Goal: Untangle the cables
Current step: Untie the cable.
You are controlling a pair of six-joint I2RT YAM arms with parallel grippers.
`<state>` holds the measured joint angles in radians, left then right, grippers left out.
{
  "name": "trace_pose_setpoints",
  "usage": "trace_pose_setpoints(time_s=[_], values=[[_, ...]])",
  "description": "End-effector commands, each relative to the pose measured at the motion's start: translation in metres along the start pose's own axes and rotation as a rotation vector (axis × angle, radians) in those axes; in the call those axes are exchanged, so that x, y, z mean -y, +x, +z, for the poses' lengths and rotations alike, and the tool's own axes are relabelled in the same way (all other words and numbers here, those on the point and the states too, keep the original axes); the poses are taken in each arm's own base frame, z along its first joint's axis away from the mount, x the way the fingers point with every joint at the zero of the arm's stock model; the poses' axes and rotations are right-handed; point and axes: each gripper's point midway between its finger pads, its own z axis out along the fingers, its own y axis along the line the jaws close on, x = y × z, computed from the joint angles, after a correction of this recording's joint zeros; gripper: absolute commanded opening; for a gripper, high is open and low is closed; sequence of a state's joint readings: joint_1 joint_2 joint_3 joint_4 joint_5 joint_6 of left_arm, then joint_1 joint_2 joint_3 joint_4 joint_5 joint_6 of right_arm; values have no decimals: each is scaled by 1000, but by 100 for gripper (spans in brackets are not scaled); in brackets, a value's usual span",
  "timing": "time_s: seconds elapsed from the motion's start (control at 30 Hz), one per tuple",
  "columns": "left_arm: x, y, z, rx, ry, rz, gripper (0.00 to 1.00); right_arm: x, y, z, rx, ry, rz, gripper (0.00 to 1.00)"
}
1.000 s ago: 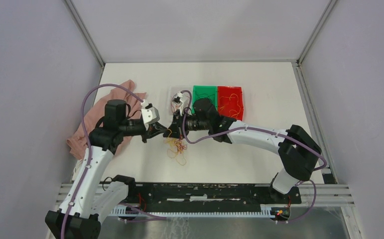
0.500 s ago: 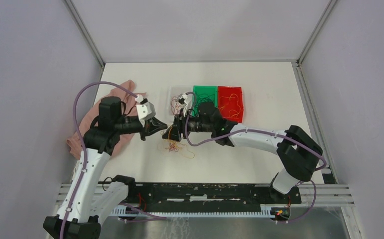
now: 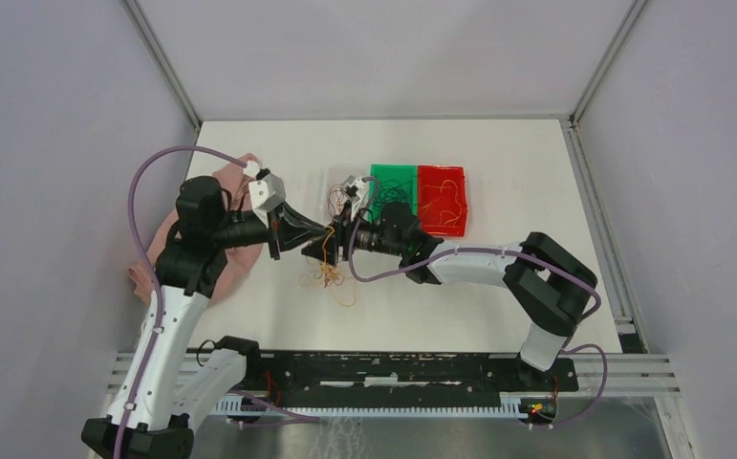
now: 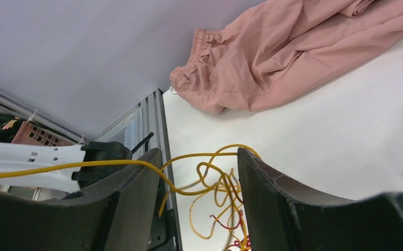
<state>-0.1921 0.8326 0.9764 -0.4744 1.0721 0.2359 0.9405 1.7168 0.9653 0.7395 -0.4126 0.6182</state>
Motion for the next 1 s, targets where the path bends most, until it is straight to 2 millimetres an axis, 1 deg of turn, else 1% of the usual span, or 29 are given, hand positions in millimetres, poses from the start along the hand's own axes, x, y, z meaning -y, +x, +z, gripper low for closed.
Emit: trace_pose_setpoints(time_s=[0.0,0.13,0.23,0.37,0.4,0.47,0.6,0.67,0.7,0.77,0.83,0.87,0.9,0.97], values=[[19,-56,-6,104,69,42,3,-5,-29,19,147,-53,14,60],[28,-87,-11,147,94,59,3,16,-13,25,146,-8,62,57],[35,-113,-16,187,96,83,3,35,-1,24,147,62,77,53],[41,-148,-24,237,85,150,3,54,15,21,124,131,81,51],[42,-159,-26,253,78,174,3,58,19,19,114,147,82,51],[42,-177,-30,282,58,200,3,65,27,16,102,174,82,51],[39,-225,-39,352,5,291,3,76,45,6,64,225,83,50],[37,-246,-43,386,-26,327,3,80,51,0,54,244,81,50],[36,-253,-44,396,-35,343,3,80,55,-2,49,252,82,49],[33,-266,-47,415,-61,382,3,80,55,-8,56,259,79,49],[29,-272,-48,425,-82,405,3,77,48,-15,70,271,64,51],[26,-274,-48,429,-98,411,3,76,41,-20,79,285,54,52],[22,-276,-48,435,-117,411,3,71,30,-24,94,294,36,54],[16,-284,-51,458,-159,420,3,67,16,-31,97,314,0,56]])
